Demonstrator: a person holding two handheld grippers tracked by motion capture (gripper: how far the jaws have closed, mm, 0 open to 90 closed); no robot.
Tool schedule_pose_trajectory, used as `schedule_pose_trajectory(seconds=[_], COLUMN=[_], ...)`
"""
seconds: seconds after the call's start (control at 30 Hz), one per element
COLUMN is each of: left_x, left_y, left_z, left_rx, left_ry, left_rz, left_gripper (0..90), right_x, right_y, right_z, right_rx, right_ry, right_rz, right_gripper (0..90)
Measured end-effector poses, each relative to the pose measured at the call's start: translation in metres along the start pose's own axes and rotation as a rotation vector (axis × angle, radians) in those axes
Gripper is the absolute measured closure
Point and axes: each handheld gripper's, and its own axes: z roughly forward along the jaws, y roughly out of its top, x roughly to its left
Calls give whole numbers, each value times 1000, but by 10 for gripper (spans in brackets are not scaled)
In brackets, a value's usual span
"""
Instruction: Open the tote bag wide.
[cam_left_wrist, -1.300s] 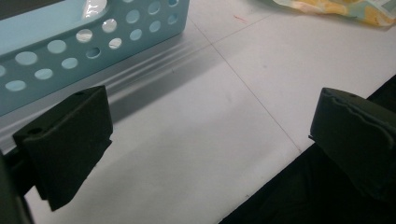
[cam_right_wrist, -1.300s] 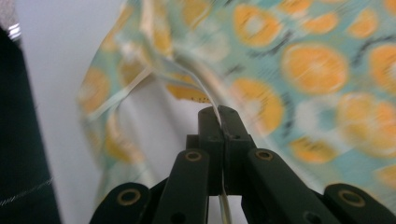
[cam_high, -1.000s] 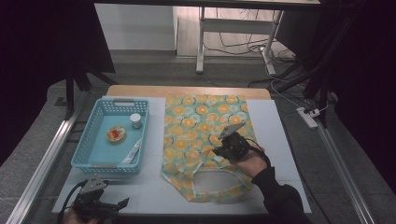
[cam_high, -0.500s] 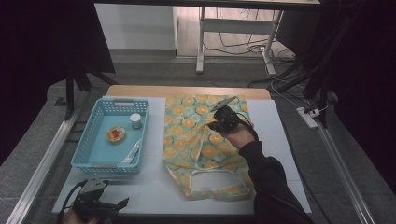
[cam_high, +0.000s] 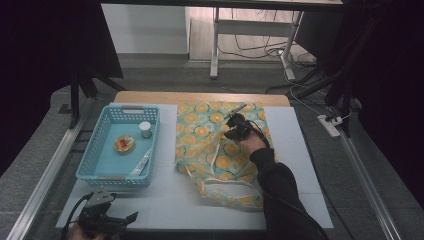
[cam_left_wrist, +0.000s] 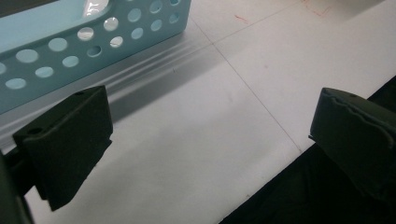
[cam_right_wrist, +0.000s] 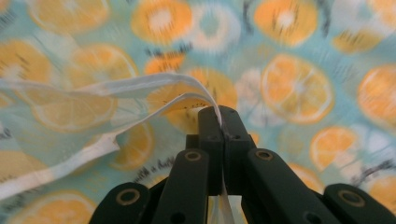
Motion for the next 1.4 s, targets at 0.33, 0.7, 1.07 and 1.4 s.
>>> schedule_pose_trajectory(seconds=[0.33, 0.7, 1.07, 1.4], left_x=[0, 0, 0, 0], left_y=[0, 0, 1, 1], left_z=[1, 1, 1, 2], left_rx=[2, 8, 10, 13], left_ry=[4, 6, 5, 4], left_rz=[-2, -4, -5, -7], left_gripper=[0, 0, 0, 0], right_x=[0, 32, 59, 75], right_y=[-3, -17, -63, -91], right_z=[-18, -65, -71, -61], right_rx=[-59, -107, -38, 10], right_ry=[94, 220, 200, 201], right_rz=[70, 34, -52, -174], right_gripper=[500, 171, 250, 546])
